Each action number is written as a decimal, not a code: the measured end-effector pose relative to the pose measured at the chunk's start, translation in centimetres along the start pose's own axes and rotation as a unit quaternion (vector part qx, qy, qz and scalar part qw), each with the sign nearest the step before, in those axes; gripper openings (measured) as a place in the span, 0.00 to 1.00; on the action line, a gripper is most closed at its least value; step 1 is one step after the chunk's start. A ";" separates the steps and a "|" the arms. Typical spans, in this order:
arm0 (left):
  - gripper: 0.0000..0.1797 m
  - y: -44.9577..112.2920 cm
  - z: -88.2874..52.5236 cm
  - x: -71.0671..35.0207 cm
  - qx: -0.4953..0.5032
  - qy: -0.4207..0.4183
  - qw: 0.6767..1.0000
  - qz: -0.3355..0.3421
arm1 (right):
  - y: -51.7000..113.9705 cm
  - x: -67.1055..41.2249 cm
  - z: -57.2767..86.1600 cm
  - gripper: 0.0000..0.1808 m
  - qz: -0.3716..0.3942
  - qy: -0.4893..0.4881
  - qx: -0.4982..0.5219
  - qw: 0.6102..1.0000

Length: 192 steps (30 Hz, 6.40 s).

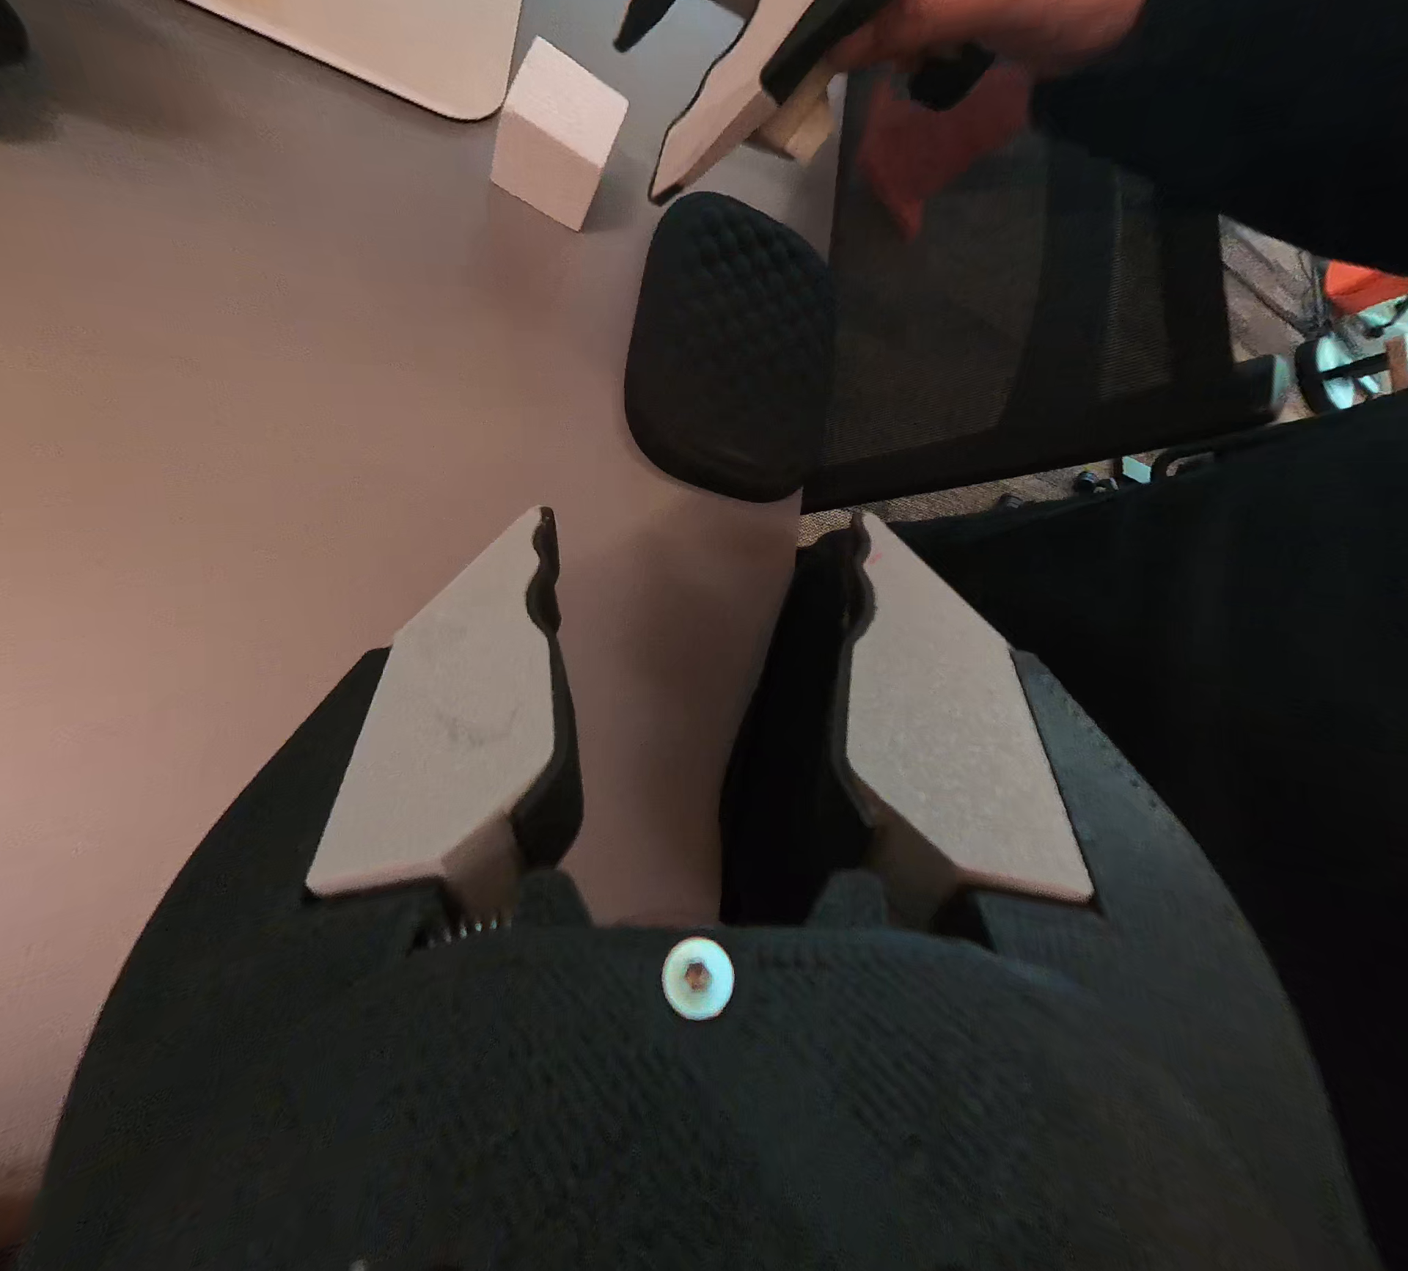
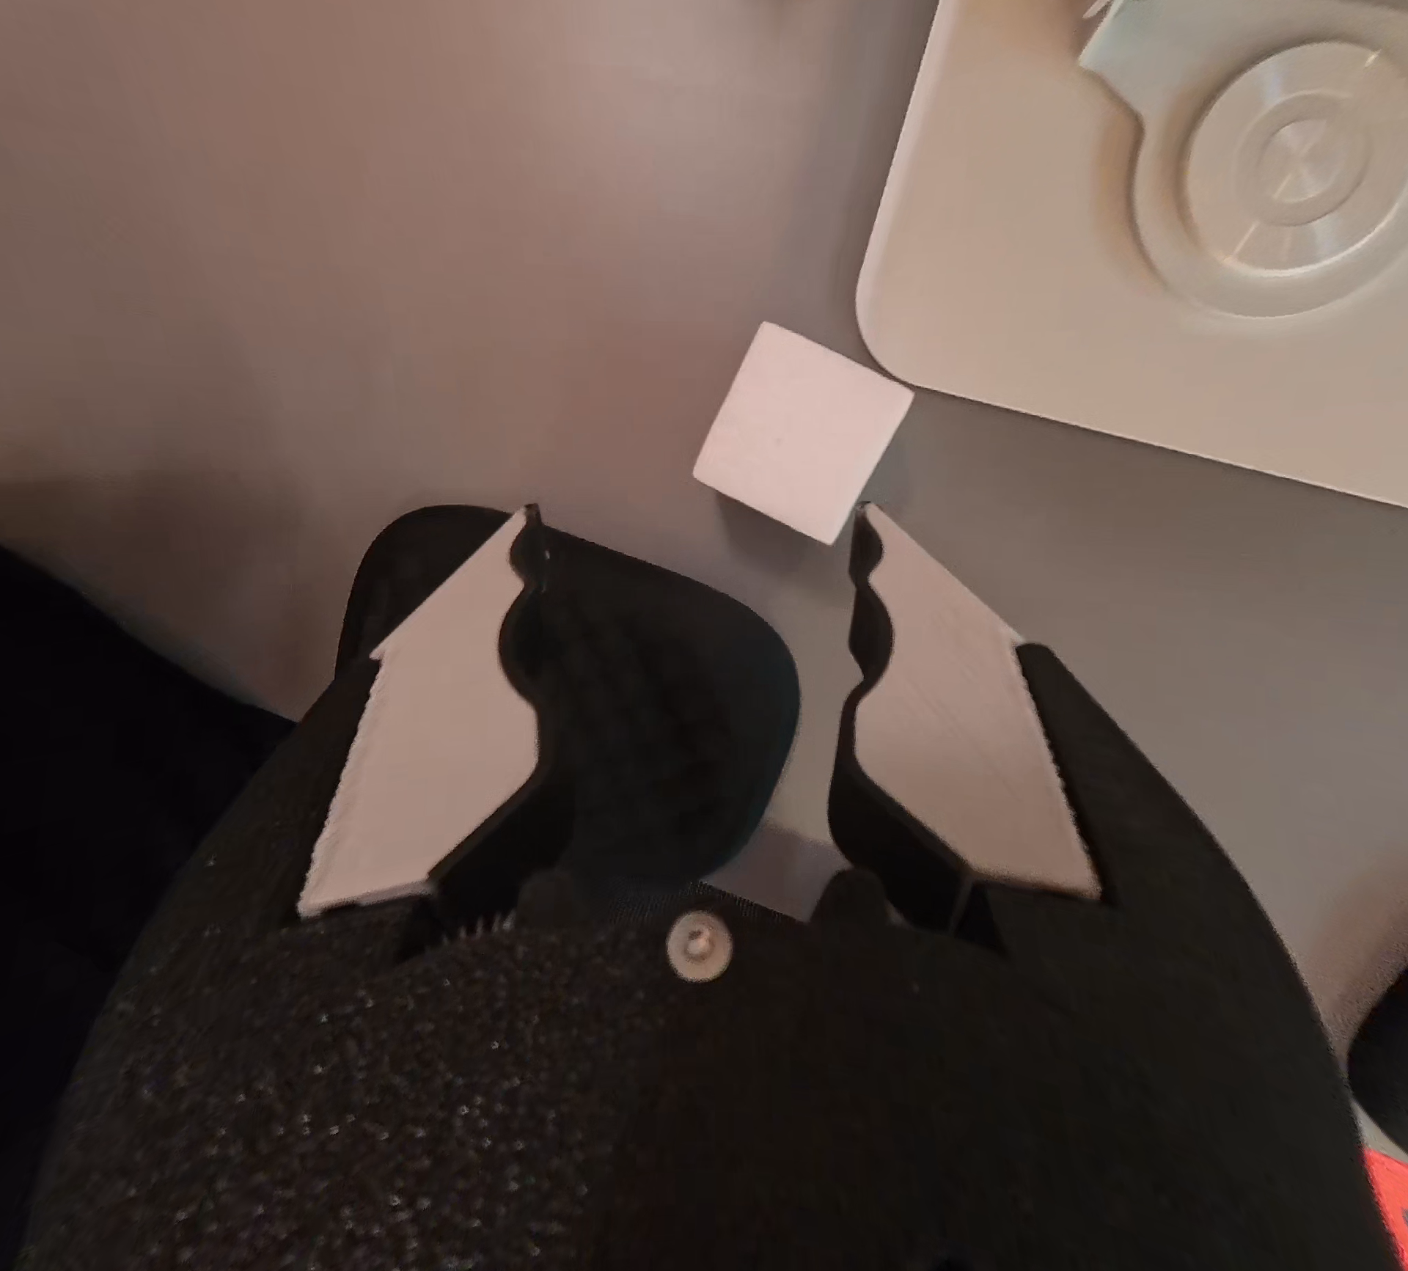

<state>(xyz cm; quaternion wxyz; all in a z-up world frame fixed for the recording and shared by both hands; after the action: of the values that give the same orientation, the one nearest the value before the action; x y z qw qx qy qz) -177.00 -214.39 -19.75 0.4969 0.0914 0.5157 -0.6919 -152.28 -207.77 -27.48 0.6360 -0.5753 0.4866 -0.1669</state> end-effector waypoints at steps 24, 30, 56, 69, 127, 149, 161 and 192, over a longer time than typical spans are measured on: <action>0.58 -2.5 0.0 -4.0 -0.202 0.228 0.951 0.056 | -5.8 -11.4 -15.9 0.32 0.186 0.090 -0.459 0.864; 0.56 -4.7 -1.0 -4.7 -0.214 0.256 0.941 0.060 | -6.4 -11.8 -15.4 0.32 0.201 0.134 -0.498 0.833; 0.32 -19.3 -23.1 -20.7 -0.333 0.090 0.927 0.150 | -1.9 -10.6 -12.2 0.27 0.176 0.075 -0.430 0.882; 0.33 -18.1 -34.9 -21.1 -0.321 0.076 0.942 0.064 | -0.8 -9.7 -10.2 0.26 0.178 0.107 -0.435 0.876; 0.08 -3.7 -6.1 5.9 -0.154 -0.088 0.982 -0.064 | 2.6 -7.2 -9.2 0.38 0.079 -0.011 -0.218 0.973; 0.09 -5.6 2.9 19.7 -0.082 -0.119 0.989 -0.027 | 0.7 -4.3 -11.3 0.40 0.004 0.001 0.046 0.999; 0.04 -5.4 1.9 18.6 -0.163 -0.154 0.974 -0.041 | 9.7 -15.9 -12.4 0.46 0.009 -0.118 0.007 0.993; 0.05 -3.8 0.8 17.2 -0.148 -0.112 0.980 -0.076 | 8.9 -11.5 -10.4 0.49 -0.049 -0.045 -0.088 0.994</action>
<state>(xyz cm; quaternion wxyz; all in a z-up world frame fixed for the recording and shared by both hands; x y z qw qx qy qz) -188.10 -225.37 -28.00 0.5057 -0.1006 0.5588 -0.6495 -169.25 -202.27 -29.09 0.5954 -0.6586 0.4418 -0.1284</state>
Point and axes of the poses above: each gripper's, where its closed fingertips meet, y out along the fingers, x out of its underside, z = x × y across the jaws, the point moved 6 cm from there along -y, back along the fingers, and after that the axes turned 3 degrees about z, right-handed, at the moved point
